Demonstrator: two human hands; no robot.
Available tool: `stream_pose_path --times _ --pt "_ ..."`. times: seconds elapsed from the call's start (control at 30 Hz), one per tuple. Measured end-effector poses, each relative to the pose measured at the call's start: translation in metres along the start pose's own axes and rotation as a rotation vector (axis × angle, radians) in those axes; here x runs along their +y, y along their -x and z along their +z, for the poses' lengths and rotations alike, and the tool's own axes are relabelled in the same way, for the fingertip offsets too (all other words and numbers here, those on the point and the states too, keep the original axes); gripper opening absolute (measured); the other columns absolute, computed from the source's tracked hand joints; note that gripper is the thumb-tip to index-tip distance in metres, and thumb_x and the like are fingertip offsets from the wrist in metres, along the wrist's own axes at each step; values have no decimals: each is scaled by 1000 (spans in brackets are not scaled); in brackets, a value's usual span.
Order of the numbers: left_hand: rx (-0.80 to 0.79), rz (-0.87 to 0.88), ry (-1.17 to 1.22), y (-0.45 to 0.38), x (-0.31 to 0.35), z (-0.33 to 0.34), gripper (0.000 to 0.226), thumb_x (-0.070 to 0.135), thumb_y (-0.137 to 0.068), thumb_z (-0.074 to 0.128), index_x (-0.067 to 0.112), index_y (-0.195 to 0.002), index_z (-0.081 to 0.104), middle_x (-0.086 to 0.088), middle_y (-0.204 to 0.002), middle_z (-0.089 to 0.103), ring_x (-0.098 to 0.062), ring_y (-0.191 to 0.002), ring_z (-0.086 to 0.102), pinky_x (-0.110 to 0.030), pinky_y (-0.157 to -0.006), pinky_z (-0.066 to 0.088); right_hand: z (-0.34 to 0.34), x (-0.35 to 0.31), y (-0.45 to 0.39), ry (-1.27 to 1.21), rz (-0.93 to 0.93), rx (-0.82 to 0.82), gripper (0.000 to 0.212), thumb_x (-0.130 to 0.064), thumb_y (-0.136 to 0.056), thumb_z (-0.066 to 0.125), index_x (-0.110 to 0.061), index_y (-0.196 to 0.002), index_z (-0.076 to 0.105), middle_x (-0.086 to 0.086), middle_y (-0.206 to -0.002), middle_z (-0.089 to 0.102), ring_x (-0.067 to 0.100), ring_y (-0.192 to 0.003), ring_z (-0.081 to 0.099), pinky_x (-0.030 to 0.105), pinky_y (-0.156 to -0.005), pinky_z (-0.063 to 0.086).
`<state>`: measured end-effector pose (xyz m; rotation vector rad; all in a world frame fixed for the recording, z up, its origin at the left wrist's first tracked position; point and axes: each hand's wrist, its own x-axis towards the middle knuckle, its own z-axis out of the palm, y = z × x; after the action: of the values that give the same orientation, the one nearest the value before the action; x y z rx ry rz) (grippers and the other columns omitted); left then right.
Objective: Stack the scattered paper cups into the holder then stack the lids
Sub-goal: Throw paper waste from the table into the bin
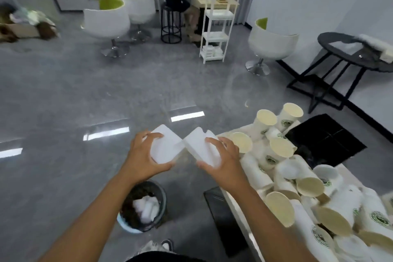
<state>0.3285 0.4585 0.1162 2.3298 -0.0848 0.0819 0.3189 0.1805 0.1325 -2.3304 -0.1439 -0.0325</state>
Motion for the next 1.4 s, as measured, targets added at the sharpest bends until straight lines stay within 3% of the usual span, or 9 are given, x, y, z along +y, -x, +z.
stream_pose_path --times 0.13,0.3,0.43,0.6,0.7,0.8,0.93,1.17,1.4 --pt "47 -137 -6 16 -73 -31 94 76 -52 78 44 -135 48 6 -149 34 -22 -141 31 -39 -118 31 72 -26 -23 17 -13 -136 71 -64 -81 74 -48 -143 44 -15 -146 29 9 -136 22 30 -113 29" --pt "98 -325 -81 57 -155 -46 93 83 -51 71 45 -133 50 7 -148 40 -22 -141 37 -44 -119 26 154 -34 -37 35 -35 -333 70 -51 -82 79 -44 -143 47 -8 -149 29 13 -136 21 27 -109 25" --pt "84 -425 -107 83 -213 -27 95 83 -51 69 43 -135 50 5 -154 39 -23 -145 32 -42 -118 23 221 -9 -48 122 -45 -482 76 -54 -76 78 -40 -145 49 -2 -150 31 22 -137 24 21 -102 19" --pt "138 -560 -68 110 -286 11 90 78 -52 73 41 -131 52 7 -150 43 -23 -142 37 -49 -118 30 292 43 -46 171 -8 -571 80 -45 -73 86 -39 -144 51 -2 -150 32 21 -133 23 34 -114 29" --pt "148 -571 -64 120 -322 37 91 76 -51 73 35 -130 56 4 -148 46 -24 -141 37 -43 -119 28 327 78 -39 211 -4 -643 80 -45 -73 88 -37 -144 51 -2 -152 30 22 -135 22 32 -113 29" --pt "128 -561 -24 120 -345 65 92 74 -51 75 34 -132 57 3 -151 43 -22 -144 35 -31 -117 22 360 105 -33 227 -19 -664 79 -44 -73 89 -35 -143 54 -2 -152 31 21 -136 21 24 -106 23" --pt "76 -554 23 115 -365 101 93 74 -52 75 34 -133 55 5 -153 39 -20 -144 30 -29 -115 21 400 129 -32 214 -29 -675 80 -45 -71 90 -33 -142 54 0 -155 31 21 -139 19 32 -115 27" --pt "-19 -524 45 113 -381 132 94 69 -57 82 37 -139 50 6 -158 33 -19 -146 25 -39 -119 28 433 151 -37 217 -4 -758 93 -51 -70 89 -34 -150 45 -1 -164 24 24 -146 16 44 -122 26" --pt "-165 -530 57 102 -375 154 103 81 -51 74 45 -142 43 15 -165 23 -18 -152 20 -48 -123 24 417 156 -39 177 10 -755 100 -46 -70 91 -29 -154 39 -4 -161 27 20 -145 18 33 -118 24"
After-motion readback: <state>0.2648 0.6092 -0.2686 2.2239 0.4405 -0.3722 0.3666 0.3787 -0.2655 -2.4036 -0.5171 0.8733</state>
